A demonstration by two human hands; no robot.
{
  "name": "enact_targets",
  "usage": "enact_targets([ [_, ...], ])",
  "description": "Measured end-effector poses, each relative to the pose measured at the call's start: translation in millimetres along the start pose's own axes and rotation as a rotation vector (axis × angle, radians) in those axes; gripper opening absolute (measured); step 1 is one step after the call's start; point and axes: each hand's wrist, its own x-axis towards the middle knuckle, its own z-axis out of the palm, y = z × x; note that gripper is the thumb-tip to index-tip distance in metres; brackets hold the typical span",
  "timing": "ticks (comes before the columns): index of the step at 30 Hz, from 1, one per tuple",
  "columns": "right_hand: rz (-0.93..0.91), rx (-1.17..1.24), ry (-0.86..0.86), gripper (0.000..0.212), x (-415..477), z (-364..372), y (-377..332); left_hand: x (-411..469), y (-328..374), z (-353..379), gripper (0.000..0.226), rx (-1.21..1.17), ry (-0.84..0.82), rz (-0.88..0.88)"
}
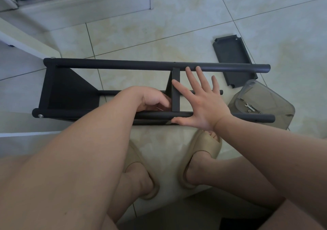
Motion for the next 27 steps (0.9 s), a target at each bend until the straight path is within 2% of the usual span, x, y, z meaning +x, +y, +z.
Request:
enact_targets([
  [5,0.0,-0.003,0.007,0.108,0.3,-0.1,1.0,1.0,3.0,2.7,0.028,0.113,0.03,-0.08],
  [10,-0.004,-0.001,0.015,0.107,0.5,1.0,1.5,0.8,0.1,-0.2,0.037,0.059,0.004,-0.003],
  [15,-0.004,-0.006,0.017,0.107,0.7,1.8,2.1,-1.1,0.0,-0.4,0.026,-0.029,-0.003,0.01],
  [20,0.001,-0.002,0.005,0.108,0.3,1.2,1.2,-1.1,3.0,1.9,0.024,0.088,0.011,-0.07],
  [23,0.003,0.002,-0.002,0.108,0.4,0.1,0.9,1.0,3.0,3.2,0.017,0.067,0.043,-0.022],
  [27,0.002,0.002,-0.01,0.108,0.4,-0.3,1.0,1.0,0.6,1.9,0.045,0.053,0.011,0.012],
])
